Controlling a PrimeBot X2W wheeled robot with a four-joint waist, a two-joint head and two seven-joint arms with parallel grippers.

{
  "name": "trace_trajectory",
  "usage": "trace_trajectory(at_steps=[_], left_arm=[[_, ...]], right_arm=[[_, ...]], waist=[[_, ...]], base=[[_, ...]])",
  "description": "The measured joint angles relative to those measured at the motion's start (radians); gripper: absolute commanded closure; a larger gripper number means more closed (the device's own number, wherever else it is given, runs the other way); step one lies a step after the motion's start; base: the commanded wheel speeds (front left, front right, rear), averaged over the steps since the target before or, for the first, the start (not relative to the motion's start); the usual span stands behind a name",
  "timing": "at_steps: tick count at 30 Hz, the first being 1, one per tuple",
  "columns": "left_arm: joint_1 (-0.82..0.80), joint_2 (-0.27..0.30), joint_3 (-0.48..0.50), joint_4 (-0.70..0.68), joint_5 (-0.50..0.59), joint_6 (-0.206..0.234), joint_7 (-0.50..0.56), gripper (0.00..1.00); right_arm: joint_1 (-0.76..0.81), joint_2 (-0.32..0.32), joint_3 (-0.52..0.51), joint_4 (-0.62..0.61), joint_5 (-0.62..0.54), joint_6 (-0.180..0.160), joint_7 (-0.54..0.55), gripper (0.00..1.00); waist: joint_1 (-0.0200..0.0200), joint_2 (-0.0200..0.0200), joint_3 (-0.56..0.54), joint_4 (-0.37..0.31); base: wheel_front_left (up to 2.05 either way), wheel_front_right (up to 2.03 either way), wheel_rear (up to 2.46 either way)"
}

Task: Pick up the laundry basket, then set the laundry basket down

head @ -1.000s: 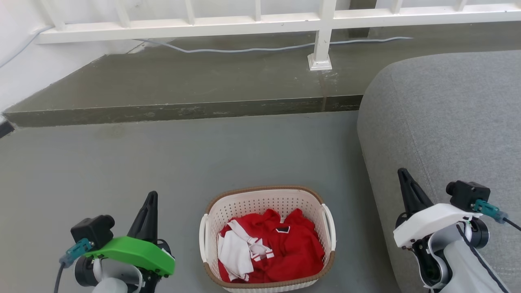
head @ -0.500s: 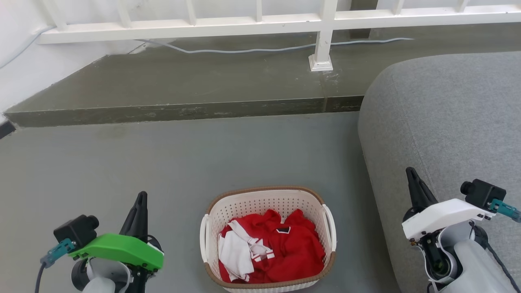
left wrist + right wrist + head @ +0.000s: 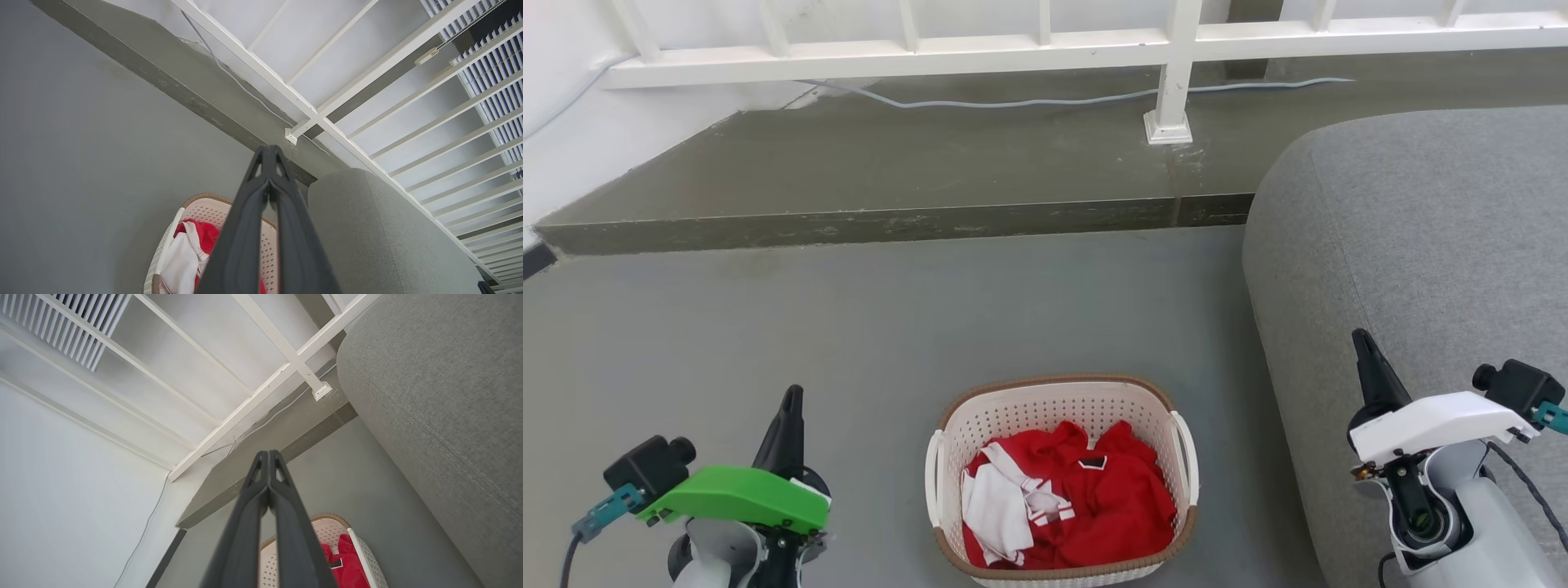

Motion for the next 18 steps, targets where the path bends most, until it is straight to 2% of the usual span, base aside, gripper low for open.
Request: trace_trajectory(at_steps=[18], left_arm=[[0.000,-0.010,0.061,-0.005,-0.164,-0.008,0.055,1.00]], right_arm=[[0.001,0.016,-0.065,-0.026,0.193,0.014,0.056,1.00]], waist=[[0.0000,0.0000,-0.002,0.004]], base=[[0.00,0.00,0.00]])
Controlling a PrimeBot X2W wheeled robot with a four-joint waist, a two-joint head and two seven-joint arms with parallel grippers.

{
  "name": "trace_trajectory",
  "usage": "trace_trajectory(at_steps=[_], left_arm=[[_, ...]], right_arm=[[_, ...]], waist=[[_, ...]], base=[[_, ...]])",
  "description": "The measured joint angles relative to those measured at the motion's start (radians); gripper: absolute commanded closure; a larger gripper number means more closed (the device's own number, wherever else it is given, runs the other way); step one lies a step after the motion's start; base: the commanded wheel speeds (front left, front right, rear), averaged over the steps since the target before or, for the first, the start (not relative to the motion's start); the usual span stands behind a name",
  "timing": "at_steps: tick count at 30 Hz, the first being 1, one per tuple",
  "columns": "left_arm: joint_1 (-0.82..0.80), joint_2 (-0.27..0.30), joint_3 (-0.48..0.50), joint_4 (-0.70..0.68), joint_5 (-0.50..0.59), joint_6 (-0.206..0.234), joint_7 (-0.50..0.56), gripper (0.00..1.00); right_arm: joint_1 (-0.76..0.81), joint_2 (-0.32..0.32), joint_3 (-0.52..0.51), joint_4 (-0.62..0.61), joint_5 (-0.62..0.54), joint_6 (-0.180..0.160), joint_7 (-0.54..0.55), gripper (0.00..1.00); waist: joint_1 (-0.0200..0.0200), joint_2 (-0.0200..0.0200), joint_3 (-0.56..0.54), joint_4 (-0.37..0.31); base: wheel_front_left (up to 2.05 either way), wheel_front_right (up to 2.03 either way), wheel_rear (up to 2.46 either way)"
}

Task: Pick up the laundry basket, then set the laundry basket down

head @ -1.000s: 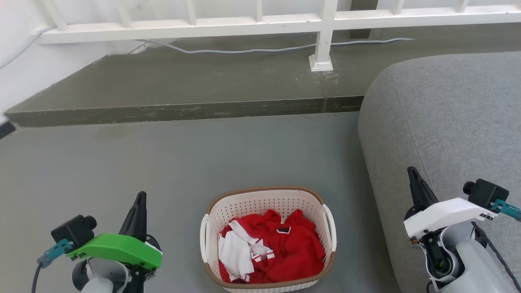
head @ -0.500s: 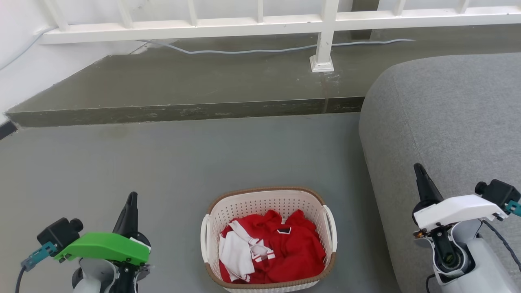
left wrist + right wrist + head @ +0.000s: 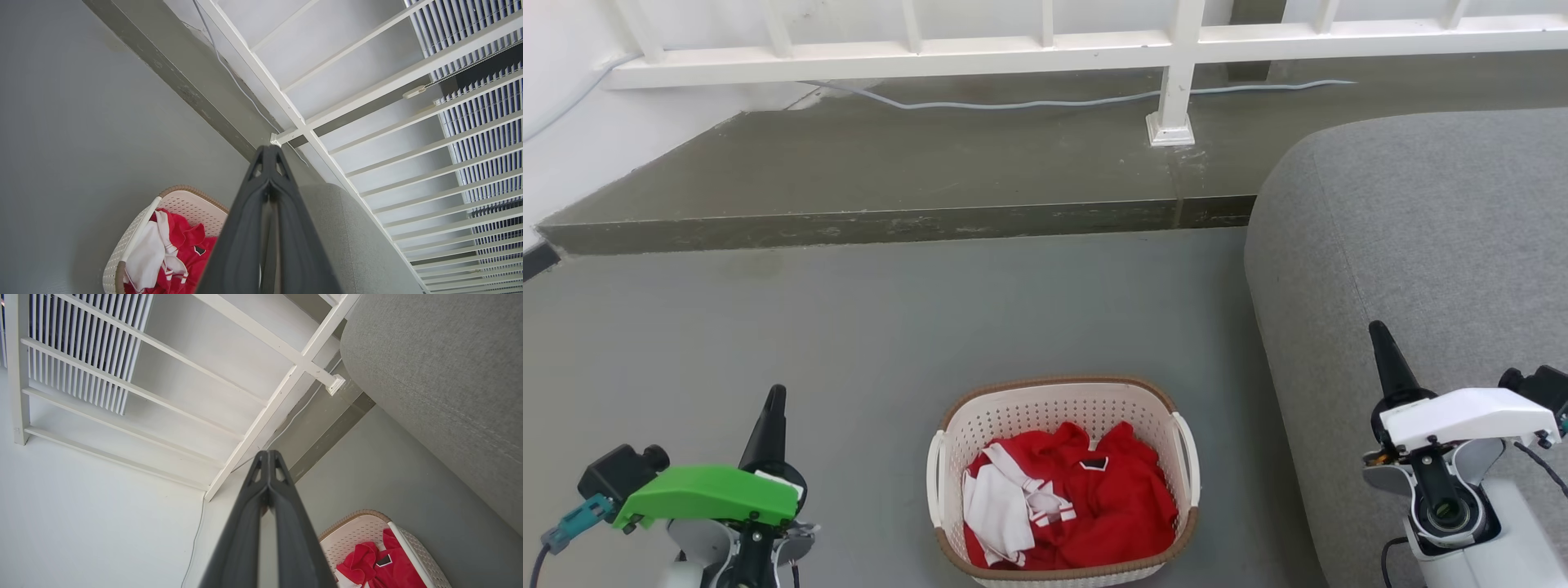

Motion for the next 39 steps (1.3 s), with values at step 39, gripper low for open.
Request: trace_trajectory(at_steps=[39], left_arm=[[0.001,-0.022,0.140,-0.020,-0.389,-0.019,0.130,1.00]], right_arm=[[0.019,0.040,-0.147,-0.058,0.441,0.027,0.124,1.00]], waist=[[0.0000,0.0000,-0.006,0.008]], base=[[0.00,0.00,0.00]])
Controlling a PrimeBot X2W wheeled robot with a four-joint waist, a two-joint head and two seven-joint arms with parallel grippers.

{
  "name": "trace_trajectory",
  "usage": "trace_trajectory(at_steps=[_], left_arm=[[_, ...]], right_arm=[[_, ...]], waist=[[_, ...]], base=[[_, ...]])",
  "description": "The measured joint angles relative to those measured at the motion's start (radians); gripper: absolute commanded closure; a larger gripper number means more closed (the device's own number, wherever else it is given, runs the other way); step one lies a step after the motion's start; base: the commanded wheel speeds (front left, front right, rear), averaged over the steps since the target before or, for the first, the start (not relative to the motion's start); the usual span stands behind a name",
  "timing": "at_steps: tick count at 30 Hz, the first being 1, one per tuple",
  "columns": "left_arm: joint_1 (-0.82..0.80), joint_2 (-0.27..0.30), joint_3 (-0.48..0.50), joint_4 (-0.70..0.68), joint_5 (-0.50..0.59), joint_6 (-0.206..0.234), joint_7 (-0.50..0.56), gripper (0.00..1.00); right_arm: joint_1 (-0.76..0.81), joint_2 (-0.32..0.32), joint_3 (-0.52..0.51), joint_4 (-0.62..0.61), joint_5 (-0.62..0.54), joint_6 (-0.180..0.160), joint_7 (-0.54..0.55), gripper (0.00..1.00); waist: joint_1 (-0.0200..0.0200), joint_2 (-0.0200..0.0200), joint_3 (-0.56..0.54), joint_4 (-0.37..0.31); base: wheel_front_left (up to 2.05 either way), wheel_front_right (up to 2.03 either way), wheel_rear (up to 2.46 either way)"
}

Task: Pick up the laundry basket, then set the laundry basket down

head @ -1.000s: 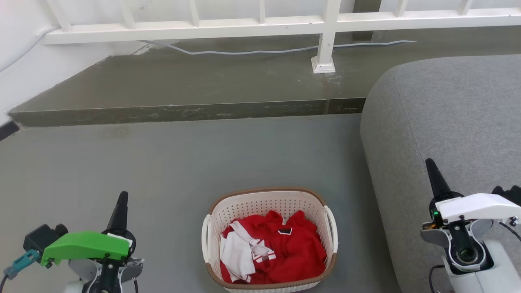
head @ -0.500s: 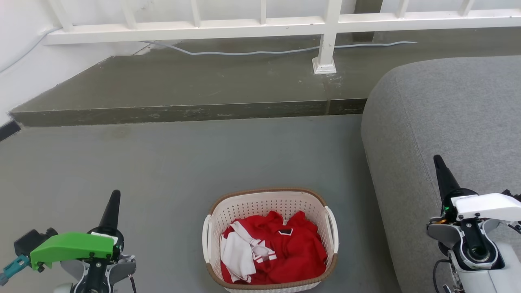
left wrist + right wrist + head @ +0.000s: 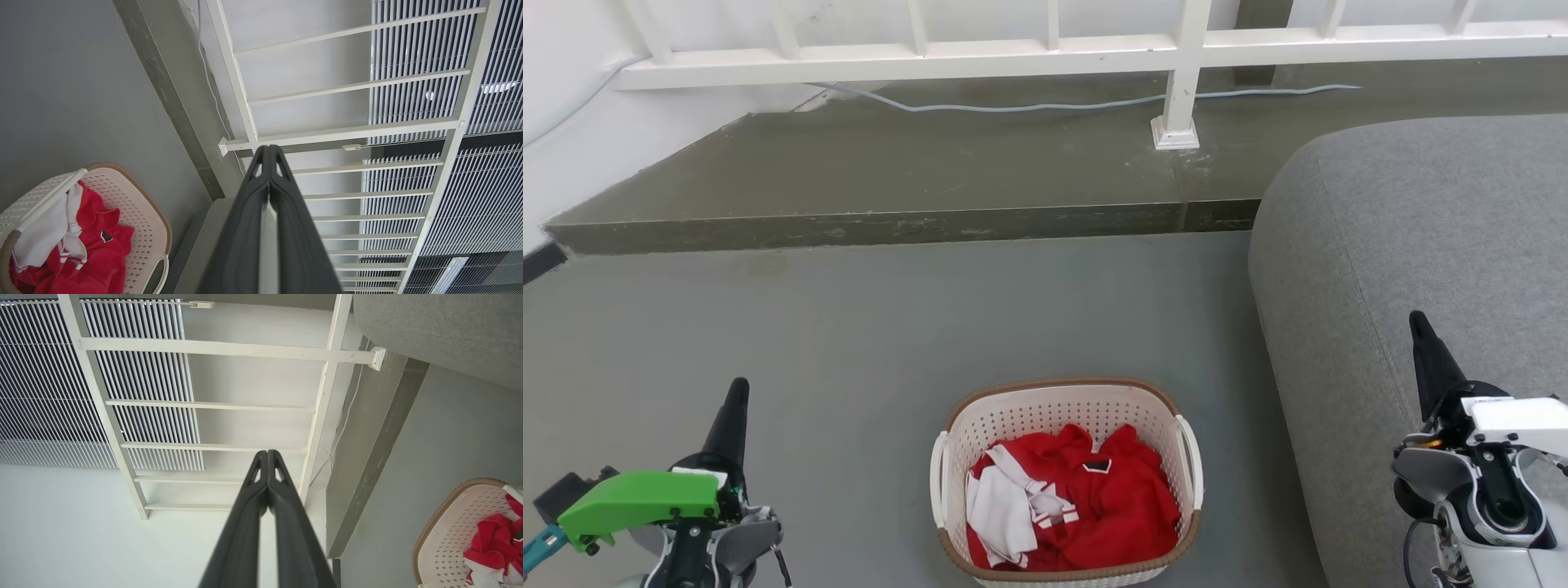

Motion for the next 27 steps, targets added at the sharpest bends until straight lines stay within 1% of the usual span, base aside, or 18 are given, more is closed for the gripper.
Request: trace_trajectory(at_steps=[9,27], left_arm=[[0.001,-0.005,0.030,-0.002,-0.090,-0.008,0.030,1.00],[0.001,-0.006,0.032,-0.003,-0.090,-0.008,0.030,1.00]], right_arm=[[0.003,0.009,-0.031,-0.012,0.100,0.001,0.027,1.00],[0.005,0.010,-0.032,-0.016,0.100,0.001,0.027,1.00]], waist=[[0.0000,0.0000,-0.001,0.002],[0.0000,0.0000,-0.001,0.002]], base=[[0.00,0.00,0.00],[0.00,0.00,0.00]])
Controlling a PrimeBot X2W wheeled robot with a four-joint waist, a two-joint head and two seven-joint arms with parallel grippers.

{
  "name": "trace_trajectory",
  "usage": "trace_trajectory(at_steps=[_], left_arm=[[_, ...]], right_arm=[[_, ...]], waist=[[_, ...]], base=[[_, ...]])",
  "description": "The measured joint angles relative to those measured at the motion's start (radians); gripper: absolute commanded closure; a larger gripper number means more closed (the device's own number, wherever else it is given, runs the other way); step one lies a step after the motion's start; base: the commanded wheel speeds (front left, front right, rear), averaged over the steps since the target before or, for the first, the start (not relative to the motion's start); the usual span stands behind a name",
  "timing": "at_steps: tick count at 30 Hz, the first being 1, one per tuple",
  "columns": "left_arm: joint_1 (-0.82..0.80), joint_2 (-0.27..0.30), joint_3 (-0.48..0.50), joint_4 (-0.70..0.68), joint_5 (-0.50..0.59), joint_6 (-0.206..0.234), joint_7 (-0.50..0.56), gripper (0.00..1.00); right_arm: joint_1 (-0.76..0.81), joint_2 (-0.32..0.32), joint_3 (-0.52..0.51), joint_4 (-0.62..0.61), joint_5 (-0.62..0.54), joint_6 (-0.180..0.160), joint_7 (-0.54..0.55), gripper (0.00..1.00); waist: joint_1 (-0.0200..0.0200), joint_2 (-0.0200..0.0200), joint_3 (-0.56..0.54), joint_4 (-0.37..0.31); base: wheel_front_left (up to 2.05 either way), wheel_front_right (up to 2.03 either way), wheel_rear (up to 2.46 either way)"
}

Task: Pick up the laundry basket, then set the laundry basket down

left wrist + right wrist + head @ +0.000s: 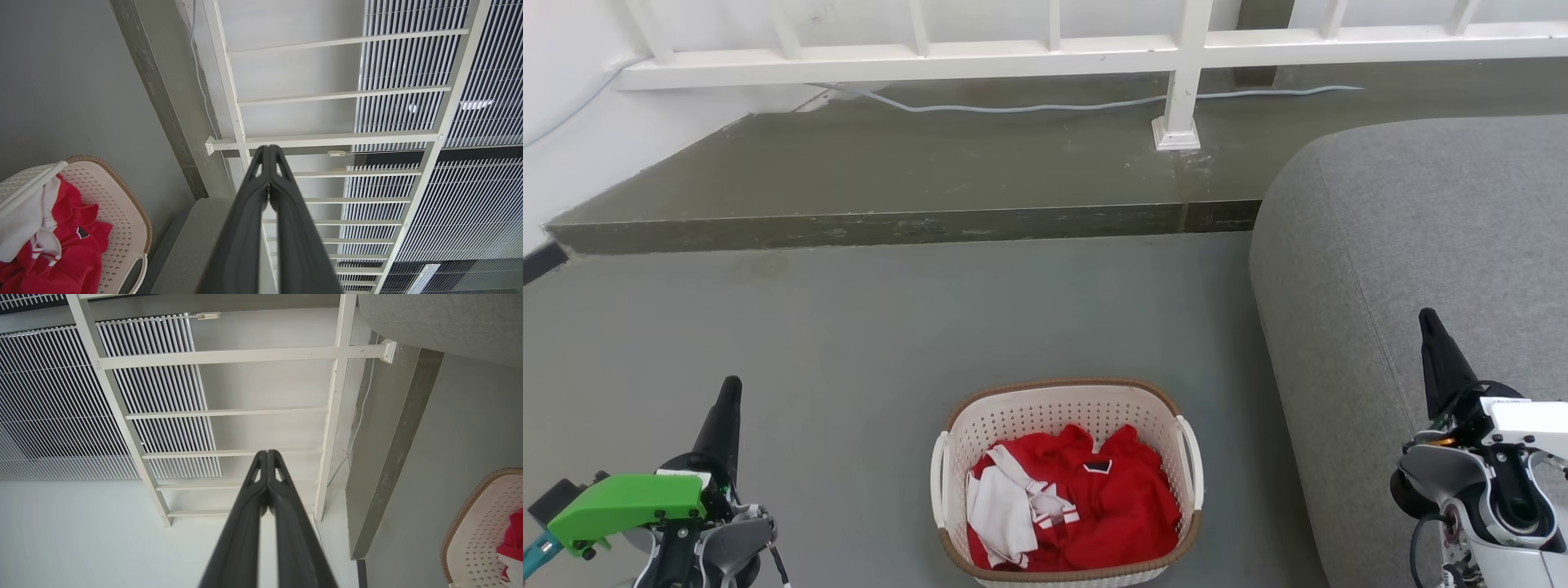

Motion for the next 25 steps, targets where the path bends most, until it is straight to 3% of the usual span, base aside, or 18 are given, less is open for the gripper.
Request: trace_trajectory(at_steps=[25], left_arm=[[0.000,0.000,0.000,-0.002,0.000,0.000,0.000,1.00]], right_arm=[[0.000,0.000,0.001,-0.001,0.001,0.001,0.000,1.00]], waist=[[0.0000,0.0000,0.000,0.000]], base=[[0.00,0.00,0.00]])
